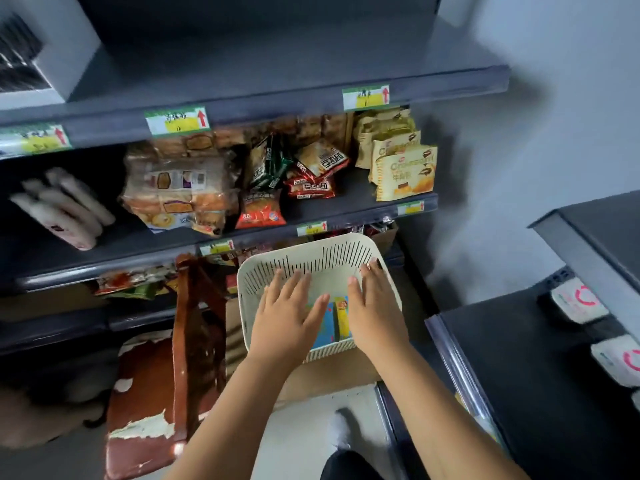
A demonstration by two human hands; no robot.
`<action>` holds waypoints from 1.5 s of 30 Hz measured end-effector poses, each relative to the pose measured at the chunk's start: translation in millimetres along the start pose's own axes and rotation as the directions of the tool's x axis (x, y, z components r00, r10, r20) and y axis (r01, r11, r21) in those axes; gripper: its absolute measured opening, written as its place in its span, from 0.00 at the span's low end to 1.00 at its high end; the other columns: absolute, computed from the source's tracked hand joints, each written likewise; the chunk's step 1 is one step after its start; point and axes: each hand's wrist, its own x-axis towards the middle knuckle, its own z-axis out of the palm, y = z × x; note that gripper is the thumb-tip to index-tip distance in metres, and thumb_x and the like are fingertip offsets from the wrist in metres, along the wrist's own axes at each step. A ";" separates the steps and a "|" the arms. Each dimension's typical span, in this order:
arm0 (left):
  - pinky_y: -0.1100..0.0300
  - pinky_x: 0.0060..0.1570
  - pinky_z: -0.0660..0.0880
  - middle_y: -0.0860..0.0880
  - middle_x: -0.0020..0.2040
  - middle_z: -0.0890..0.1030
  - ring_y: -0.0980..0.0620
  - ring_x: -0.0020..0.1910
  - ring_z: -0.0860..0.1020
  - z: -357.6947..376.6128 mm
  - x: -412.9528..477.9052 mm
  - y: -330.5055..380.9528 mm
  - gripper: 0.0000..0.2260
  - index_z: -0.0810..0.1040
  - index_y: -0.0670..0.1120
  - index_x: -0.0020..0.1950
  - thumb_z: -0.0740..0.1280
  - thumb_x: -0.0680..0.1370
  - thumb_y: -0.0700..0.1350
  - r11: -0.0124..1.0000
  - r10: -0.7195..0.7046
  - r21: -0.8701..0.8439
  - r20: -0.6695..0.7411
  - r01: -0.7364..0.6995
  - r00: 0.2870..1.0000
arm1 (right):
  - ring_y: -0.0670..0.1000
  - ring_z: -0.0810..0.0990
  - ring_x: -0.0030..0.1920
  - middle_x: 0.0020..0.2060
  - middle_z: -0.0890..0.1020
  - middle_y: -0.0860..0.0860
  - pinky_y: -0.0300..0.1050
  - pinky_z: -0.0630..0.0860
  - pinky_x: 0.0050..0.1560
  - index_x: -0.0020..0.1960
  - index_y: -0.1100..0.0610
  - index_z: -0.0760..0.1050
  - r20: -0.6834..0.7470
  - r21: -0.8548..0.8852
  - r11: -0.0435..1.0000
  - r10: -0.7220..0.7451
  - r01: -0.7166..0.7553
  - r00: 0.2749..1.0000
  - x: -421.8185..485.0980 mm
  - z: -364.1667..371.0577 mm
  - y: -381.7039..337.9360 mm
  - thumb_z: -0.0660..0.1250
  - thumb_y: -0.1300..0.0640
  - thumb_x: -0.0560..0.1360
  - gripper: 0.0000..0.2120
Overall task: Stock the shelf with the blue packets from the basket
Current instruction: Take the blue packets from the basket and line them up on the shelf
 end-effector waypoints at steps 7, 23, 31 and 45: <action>0.56 0.79 0.51 0.50 0.78 0.69 0.49 0.81 0.56 50.8 76.0 -28.0 0.24 0.70 0.48 0.77 0.55 0.85 0.58 0.975 -0.104 -0.187 0.109 0.123 0.989 | 0.56 0.72 0.72 0.74 0.72 0.54 0.53 0.69 0.70 0.76 0.56 0.68 0.234 0.077 0.972 0.198 -0.221 0.952 90.4 35.3 45.2 0.54 0.42 0.85 0.26; 0.49 0.68 0.72 0.40 0.71 0.73 0.40 0.70 0.71 126.7 131.8 -128.4 0.22 0.69 0.45 0.74 0.65 0.80 0.48 0.877 -0.467 0.117 0.436 0.466 0.769 | 0.54 0.77 0.40 0.42 0.78 0.56 0.44 0.74 0.38 0.54 0.62 0.74 0.359 -0.462 0.820 0.522 -0.338 0.774 156.0 138.5 98.4 0.63 0.56 0.79 0.09; 0.44 0.67 0.73 0.39 0.73 0.66 0.39 0.72 0.69 177.9 140.9 -133.6 0.47 0.54 0.47 0.80 0.80 0.71 0.48 0.707 -0.695 0.214 0.392 0.674 0.603 | 0.58 0.82 0.54 0.47 0.79 0.56 0.51 0.82 0.54 0.56 0.60 0.76 0.325 -0.507 0.785 0.556 -0.356 0.765 165.9 170.3 117.5 0.66 0.54 0.77 0.11; 0.57 0.41 0.69 0.48 0.44 0.79 0.45 0.47 0.78 93.4 134.6 -125.7 0.14 0.79 0.47 0.50 0.79 0.70 0.49 0.811 -0.553 -0.097 0.196 0.577 0.810 | 0.59 0.79 0.45 0.46 0.78 0.53 0.49 0.73 0.42 0.60 0.57 0.69 0.194 -0.037 0.936 0.351 -0.351 0.916 142.6 120.7 106.1 0.64 0.64 0.76 0.13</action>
